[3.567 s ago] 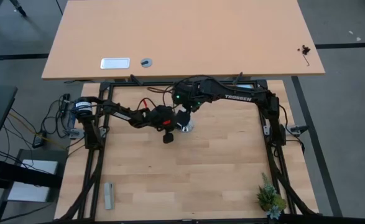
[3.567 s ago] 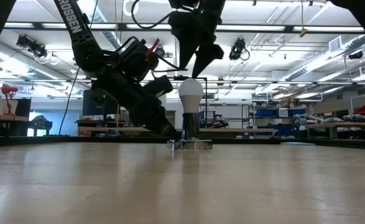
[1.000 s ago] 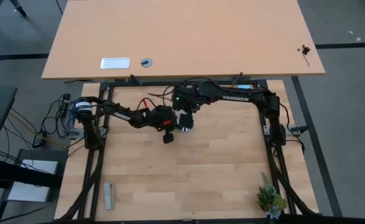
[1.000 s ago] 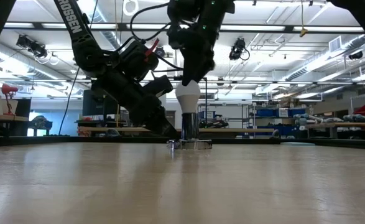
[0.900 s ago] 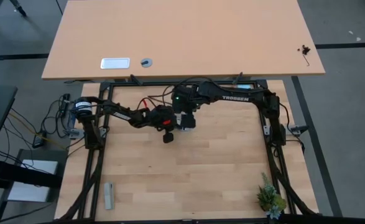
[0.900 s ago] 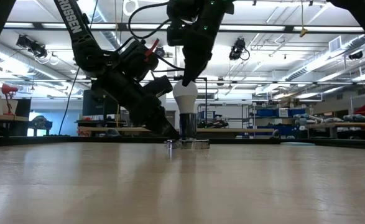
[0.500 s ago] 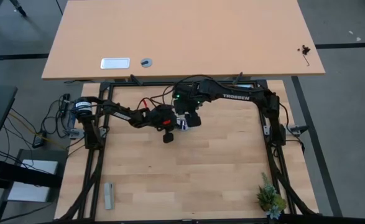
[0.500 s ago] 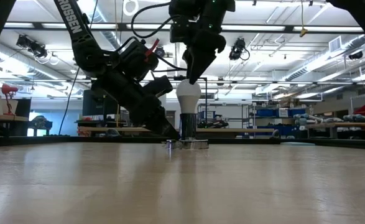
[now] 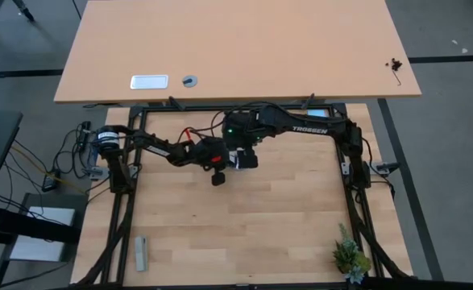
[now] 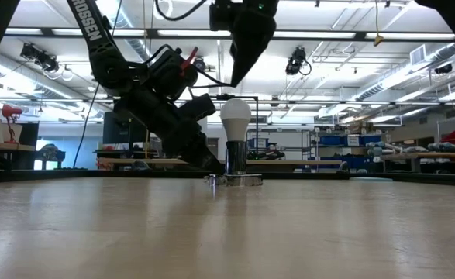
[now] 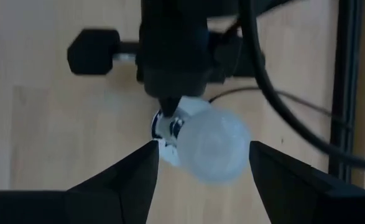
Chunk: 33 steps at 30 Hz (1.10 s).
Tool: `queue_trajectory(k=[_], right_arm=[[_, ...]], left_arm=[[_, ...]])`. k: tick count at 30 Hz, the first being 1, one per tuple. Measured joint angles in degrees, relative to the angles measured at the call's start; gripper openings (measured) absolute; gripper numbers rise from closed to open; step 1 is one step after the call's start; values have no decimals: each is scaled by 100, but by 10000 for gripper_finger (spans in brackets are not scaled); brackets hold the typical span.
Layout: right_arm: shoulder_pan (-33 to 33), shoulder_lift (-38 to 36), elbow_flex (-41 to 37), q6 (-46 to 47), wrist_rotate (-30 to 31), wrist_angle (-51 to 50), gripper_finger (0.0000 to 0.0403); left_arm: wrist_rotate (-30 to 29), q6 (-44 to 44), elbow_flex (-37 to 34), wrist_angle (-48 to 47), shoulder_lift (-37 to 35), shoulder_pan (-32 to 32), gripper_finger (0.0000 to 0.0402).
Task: Screw lightbulb
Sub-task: Remove the lightbulb from the lamp socket
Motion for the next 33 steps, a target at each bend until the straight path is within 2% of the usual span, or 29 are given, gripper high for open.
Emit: queue_trajectory(k=[18,30,33], right_arm=[[-116,-55,2,181,-289,53,210],[-115,-94,2,913,-166,92,204],[-116,-92,2,1045,-112,38,200]], left_arm=[[-595,-19,-17,-511,-355,-141,1],[-609,-83,-6,-554,-640,-178,1],[-782,-83,-7,-630,-640,-131,1]])
